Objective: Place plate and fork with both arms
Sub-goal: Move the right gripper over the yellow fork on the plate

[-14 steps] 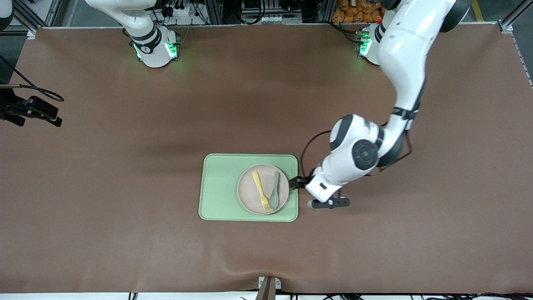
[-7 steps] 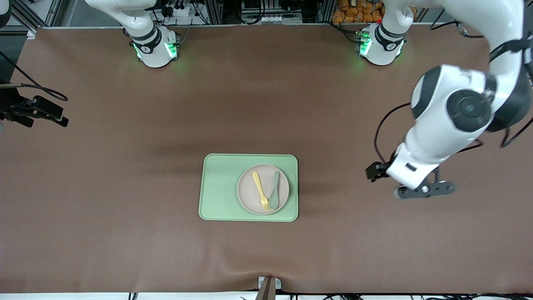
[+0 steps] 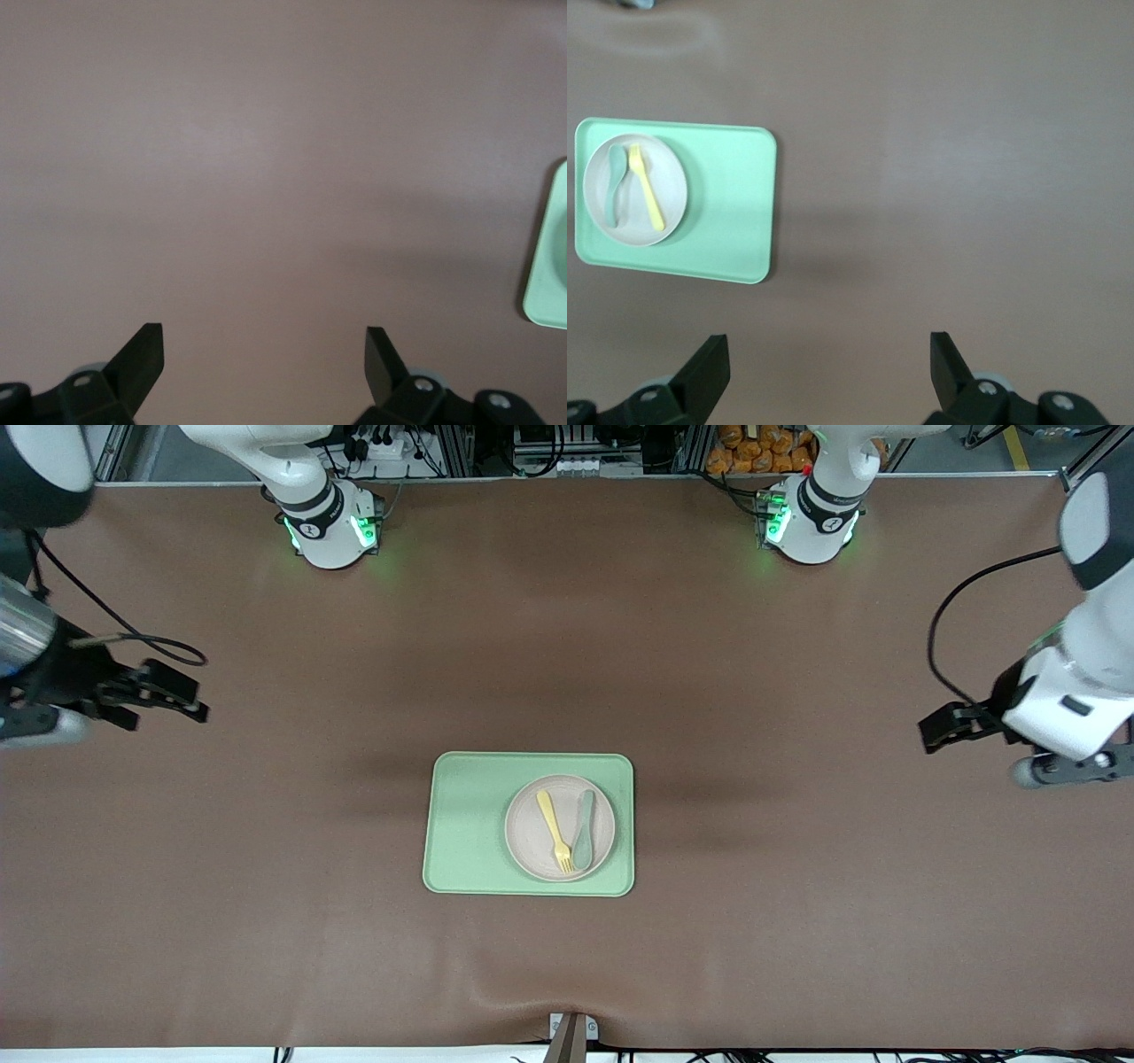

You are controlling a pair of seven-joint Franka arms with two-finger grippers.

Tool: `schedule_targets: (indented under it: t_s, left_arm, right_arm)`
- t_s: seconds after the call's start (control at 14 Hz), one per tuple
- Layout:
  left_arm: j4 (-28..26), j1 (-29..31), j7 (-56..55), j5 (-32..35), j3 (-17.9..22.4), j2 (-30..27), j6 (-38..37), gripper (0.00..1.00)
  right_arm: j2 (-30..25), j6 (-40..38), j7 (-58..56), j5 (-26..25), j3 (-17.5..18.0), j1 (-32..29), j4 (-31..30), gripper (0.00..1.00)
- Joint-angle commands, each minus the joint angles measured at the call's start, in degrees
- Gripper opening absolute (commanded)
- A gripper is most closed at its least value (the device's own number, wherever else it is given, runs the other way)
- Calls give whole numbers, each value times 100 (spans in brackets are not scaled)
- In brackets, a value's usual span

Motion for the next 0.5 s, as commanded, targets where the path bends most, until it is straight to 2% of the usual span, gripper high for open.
schedule_targets:
  t_s: [0.0,0.29,0.43]
  left_arm:
    - [-374,147,2,-83,-79,-401,-68,100]
    - [-681,201,3,-313,-88,-690,-86,100]
    - [-875,201,3,-321,-123,-814,-42,100]
  right_arm:
    - [473,164,12,126,-43,490,212,100]
    - [1263,1288,654,134,-43,947,335,100]
    - [1956,1352,706,152,-34,1167,948,100]
